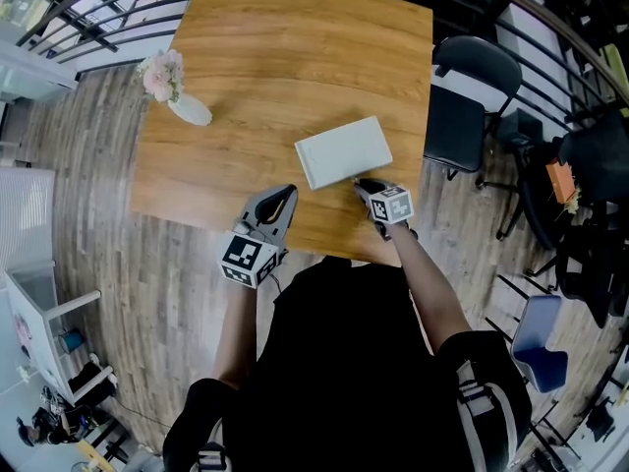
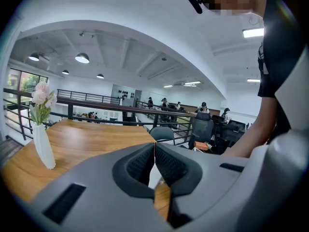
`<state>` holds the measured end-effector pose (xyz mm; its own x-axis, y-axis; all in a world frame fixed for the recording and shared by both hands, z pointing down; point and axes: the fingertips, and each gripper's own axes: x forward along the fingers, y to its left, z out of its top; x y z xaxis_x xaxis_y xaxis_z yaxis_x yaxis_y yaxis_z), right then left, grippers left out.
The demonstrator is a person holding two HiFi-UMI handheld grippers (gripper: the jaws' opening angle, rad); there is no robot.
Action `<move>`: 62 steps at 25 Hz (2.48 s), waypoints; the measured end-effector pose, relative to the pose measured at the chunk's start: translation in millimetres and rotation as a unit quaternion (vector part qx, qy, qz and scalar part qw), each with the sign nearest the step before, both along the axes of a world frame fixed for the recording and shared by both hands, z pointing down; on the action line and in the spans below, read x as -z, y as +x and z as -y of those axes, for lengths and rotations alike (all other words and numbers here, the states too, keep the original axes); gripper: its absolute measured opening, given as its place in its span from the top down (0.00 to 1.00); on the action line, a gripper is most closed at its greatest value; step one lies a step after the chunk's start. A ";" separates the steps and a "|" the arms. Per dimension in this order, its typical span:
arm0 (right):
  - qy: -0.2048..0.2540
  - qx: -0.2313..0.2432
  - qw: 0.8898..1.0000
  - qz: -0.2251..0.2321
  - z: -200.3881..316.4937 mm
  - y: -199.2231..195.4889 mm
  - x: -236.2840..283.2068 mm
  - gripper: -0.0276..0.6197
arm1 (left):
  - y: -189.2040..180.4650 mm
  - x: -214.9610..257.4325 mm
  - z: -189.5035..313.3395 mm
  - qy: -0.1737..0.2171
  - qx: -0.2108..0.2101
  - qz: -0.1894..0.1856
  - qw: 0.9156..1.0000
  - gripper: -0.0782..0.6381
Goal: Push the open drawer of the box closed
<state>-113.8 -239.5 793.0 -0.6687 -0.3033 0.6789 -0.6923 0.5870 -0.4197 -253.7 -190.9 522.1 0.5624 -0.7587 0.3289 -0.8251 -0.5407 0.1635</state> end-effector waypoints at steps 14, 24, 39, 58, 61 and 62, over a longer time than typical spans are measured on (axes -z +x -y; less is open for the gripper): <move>0.052 -0.002 0.999 -0.013 -9.0 23.4 25.8 0.93 | 5.2 1.8 -5.3 0.004 0.000 -0.012 1.000 0.86; 0.143 0.109 0.983 -0.045 -26.9 31.4 71.6 0.93 | 22.6 4.9 -8.0 0.004 0.002 -0.013 1.000 0.86; 0.202 0.134 0.970 -0.012 -33.1 69.8 131.8 0.93 | 71.8 17.1 -32.9 0.007 0.017 0.000 1.000 0.86; 0.273 0.146 0.951 0.013 -28.3 134.4 198.9 0.93 | 126.1 24.1 -57.8 0.003 0.068 0.005 0.998 0.86; 0.278 0.149 0.949 0.026 -26.7 131.3 207.9 0.94 | 131.1 24.3 -59.8 0.004 0.072 0.005 0.997 0.86; 0.281 0.149 0.948 0.031 -26.1 130.7 211.8 0.94 | 132.8 24.1 -60.5 0.004 0.073 0.005 0.997 0.86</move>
<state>16.9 -213.4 581.2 -0.8150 -0.3970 0.4221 -0.4455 0.8951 -0.0182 -120.8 -130.4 498.0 0.4416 -0.8349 0.3284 -0.8971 -0.4152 0.1508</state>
